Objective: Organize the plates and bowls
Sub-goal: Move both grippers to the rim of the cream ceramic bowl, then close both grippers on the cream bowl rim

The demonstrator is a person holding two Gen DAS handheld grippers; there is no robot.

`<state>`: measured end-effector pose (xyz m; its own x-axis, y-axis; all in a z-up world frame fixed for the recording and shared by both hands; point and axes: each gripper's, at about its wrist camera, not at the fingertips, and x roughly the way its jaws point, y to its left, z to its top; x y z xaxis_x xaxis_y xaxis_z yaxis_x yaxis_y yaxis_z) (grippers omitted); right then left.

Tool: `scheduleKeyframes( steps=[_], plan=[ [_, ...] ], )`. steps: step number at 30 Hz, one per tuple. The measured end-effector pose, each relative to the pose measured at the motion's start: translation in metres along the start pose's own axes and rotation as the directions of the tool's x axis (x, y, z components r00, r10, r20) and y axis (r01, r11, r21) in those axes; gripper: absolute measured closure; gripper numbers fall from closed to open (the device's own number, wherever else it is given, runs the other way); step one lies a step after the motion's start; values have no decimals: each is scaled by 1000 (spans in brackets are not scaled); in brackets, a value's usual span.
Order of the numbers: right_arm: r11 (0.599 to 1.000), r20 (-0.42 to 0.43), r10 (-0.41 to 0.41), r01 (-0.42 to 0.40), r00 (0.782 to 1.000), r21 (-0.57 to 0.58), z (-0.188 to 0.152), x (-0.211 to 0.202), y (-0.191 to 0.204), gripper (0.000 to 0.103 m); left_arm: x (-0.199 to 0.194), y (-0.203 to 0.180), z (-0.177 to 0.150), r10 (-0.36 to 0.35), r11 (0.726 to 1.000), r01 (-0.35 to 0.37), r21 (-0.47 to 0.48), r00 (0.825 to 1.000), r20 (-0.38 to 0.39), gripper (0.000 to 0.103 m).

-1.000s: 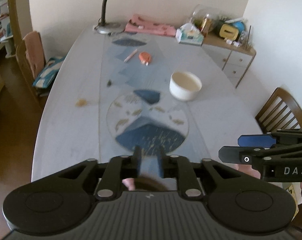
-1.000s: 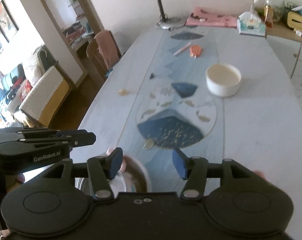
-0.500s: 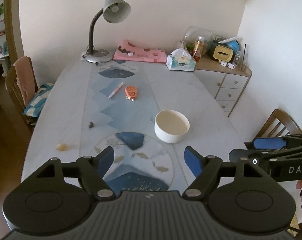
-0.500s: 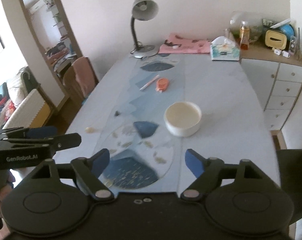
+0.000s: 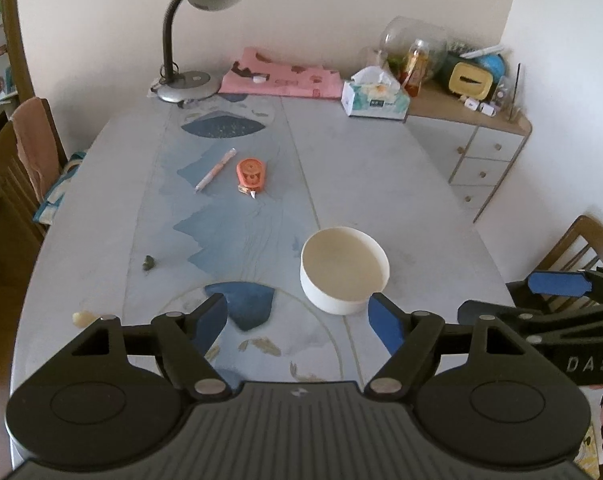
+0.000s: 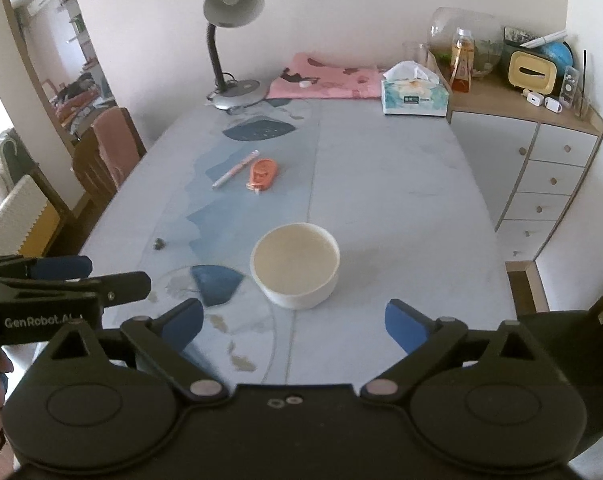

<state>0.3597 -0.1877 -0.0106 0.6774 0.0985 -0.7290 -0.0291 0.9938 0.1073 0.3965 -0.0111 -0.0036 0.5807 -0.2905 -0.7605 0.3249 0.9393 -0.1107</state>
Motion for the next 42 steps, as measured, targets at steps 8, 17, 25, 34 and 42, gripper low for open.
scheduleKeyframes(
  steps=[8,17,25,34,42],
  plan=[
    [1000,-51,-22,22,998,-1,17,51,-19,5,59,-9,24,43,999,-42,29,998,-44,26],
    [999,-121,-27,30,992,21,28,101,-38,8,117,-6,37,65,998,-65,4,992,-105,26],
    [999,-163,-37,42,986,30,30,138,-44,13,157,-3,39,96,995,-100,-14,983,-155,27],
    [997,-199,-60,68,978,32,29,168,-49,26,187,-9,41,114,993,-118,-12,978,-174,27],
    [998,-225,-63,62,972,-12,26,184,-40,40,208,-16,37,108,994,-109,9,973,-203,46]
  ],
)
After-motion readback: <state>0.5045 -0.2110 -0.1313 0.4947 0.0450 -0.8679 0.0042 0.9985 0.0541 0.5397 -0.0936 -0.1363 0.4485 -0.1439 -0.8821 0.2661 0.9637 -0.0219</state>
